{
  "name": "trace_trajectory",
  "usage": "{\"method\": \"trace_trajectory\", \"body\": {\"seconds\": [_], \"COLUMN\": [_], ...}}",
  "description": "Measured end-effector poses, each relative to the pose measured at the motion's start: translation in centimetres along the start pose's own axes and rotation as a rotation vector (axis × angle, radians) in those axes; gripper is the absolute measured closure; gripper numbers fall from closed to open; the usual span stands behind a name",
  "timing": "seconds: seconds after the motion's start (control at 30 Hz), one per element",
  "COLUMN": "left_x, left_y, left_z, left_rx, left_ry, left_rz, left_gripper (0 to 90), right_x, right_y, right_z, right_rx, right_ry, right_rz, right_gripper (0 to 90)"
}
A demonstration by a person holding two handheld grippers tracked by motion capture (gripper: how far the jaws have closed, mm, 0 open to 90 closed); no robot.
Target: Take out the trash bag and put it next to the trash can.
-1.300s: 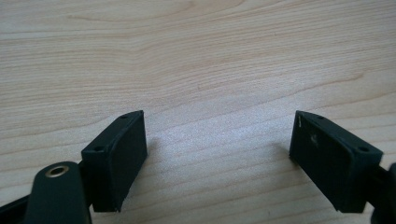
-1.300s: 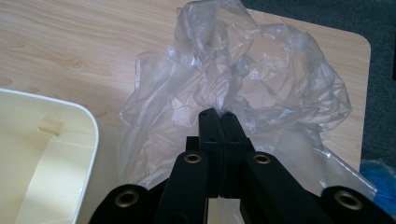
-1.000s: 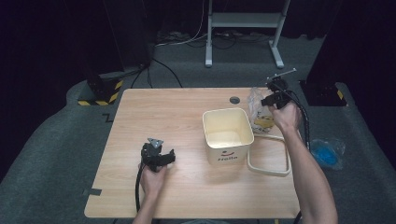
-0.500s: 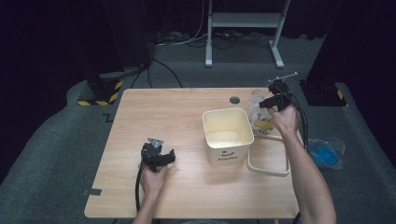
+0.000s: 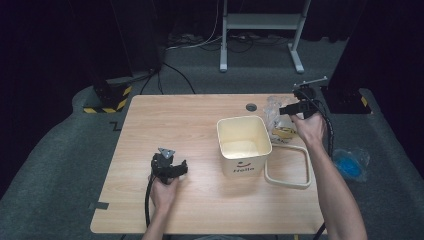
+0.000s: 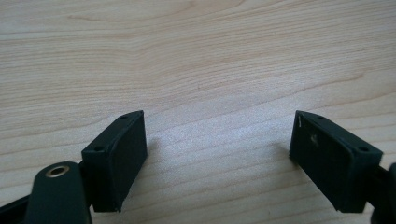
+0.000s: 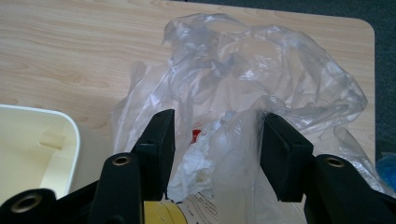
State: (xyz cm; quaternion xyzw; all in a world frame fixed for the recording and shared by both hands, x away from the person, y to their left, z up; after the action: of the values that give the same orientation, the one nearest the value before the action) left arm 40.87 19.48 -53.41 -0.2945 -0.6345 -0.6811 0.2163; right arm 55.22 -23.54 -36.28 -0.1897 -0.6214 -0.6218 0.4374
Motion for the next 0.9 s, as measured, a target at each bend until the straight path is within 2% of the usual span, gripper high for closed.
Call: {"method": "trace_trajectory", "body": {"seconds": [0.2,0.47,0.8,0.9], "left_x": [0.0,0.0,0.0,0.0], "left_y": [0.0,0.0,0.0,0.0], "left_z": [0.0,0.0,0.0,0.0], "left_rx": [0.001,-0.003,-0.003,0.000], "left_ry": [0.000,0.000,0.000,0.000], "left_rz": [0.000,0.002,0.002,0.000], "left_gripper": [19.0,19.0,19.0,19.0], "right_x": [0.5,2.1,3.4,3.7], "right_y": [-0.4,-0.5,-1.1,-1.5], "right_z": [-0.4,-0.2,-0.3,-0.4], "right_rx": [-0.015,-0.003,0.013,0.005], "right_ry": [0.011,0.029,0.032,0.040], "right_rz": [-0.017,-0.052,-0.061,-0.068], "right_gripper": [44.7,44.1,44.4,44.6]}}
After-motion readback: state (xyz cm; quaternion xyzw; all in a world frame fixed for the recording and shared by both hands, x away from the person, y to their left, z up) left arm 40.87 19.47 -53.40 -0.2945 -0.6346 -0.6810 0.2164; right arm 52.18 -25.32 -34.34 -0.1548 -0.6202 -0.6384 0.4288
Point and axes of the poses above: each handheld gripper's, and its own axes: x roughly backward along the jaws, y roughly out of its top, z roughly to its left, the point moved 1 cm from there along -x, roughly forward along the jaws, and after that the axes turned 2 degrees about y, right-handed, at the moved point
